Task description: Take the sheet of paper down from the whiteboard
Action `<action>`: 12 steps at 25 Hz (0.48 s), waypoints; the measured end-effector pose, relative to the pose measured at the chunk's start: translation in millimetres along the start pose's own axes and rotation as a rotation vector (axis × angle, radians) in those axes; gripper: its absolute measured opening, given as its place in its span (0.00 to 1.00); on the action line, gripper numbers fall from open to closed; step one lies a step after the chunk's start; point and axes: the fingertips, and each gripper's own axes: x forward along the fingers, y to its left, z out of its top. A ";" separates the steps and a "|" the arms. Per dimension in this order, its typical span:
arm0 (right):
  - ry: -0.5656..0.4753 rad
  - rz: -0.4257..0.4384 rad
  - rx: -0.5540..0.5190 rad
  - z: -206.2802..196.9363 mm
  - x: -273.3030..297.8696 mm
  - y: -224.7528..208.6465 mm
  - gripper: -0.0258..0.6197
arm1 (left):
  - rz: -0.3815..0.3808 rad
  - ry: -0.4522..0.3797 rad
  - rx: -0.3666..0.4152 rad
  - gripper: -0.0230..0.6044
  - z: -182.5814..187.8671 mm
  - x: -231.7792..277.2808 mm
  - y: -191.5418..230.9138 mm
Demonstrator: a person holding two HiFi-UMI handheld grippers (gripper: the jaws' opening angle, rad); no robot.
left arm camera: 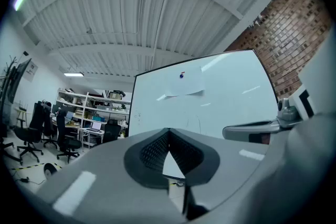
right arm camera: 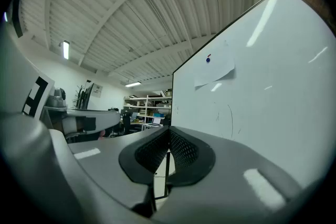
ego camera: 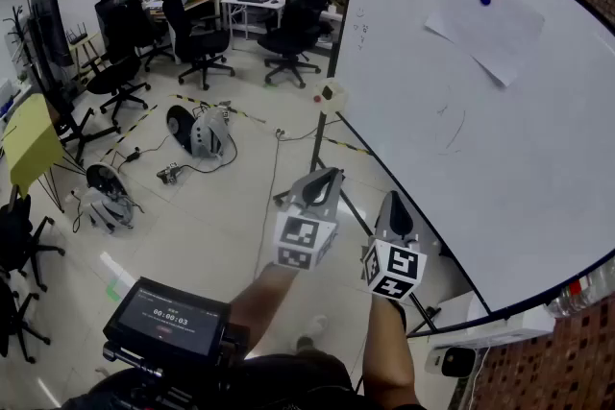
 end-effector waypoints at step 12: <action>-0.032 0.015 -0.014 13.4 89.5 -53.2 0.06 | -0.032 -0.045 0.024 0.04 12.5 117.5 -0.3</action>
